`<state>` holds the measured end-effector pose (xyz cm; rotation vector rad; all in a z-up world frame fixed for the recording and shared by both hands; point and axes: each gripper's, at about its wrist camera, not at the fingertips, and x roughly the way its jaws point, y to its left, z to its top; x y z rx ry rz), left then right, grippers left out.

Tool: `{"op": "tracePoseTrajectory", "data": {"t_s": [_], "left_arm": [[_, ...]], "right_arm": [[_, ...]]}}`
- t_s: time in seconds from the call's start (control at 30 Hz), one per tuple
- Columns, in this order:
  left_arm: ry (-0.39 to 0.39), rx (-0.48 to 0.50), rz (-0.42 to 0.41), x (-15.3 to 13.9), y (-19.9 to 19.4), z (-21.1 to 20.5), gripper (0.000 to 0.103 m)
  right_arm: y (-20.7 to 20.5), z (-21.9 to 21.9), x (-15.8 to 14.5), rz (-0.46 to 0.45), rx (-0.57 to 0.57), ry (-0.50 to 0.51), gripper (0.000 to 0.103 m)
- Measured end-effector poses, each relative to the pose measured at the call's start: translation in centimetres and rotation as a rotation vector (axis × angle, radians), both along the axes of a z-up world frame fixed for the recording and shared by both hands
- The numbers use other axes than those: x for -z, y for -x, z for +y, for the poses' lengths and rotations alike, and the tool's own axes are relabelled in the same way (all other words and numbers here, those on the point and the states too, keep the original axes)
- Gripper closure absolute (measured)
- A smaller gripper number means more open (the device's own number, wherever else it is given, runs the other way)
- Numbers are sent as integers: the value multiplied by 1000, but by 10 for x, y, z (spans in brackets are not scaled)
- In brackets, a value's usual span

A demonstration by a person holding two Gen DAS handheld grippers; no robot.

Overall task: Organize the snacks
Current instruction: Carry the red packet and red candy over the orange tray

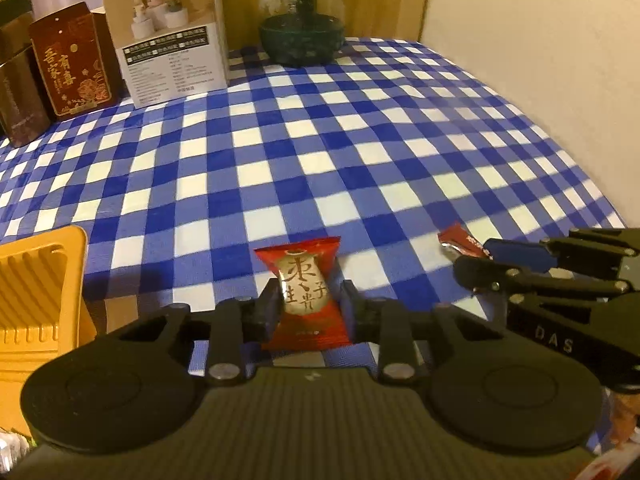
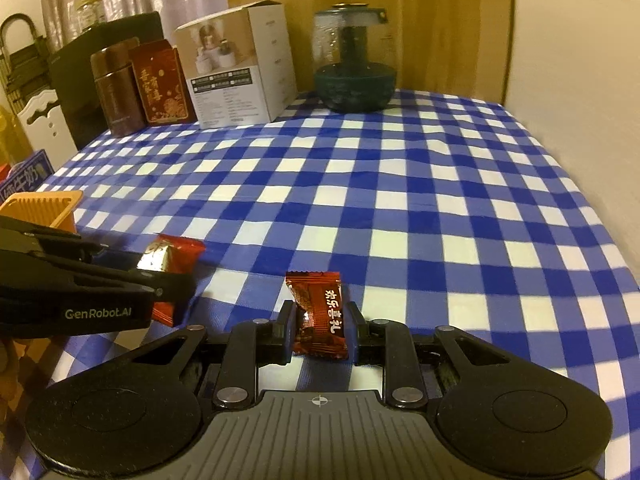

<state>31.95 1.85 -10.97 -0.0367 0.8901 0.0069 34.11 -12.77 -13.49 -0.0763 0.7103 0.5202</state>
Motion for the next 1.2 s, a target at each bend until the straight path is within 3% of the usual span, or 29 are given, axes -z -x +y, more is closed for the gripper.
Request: {"op": "tracePoseTrajectory", "data": {"t_s": [0.33, 0.67, 1.2], "left_arm": [[43, 55, 4, -18, 42, -11, 78], [81, 67, -11, -54, 98, -20, 78], [105, 50, -68, -115, 198, -11, 78]], "right_arm": [[35, -19, -9, 74, 87, -40, 78], [92, -29, -49, 105, 161, -44, 78], [198, -17, -104, 71, 179, -74, 78]]}}
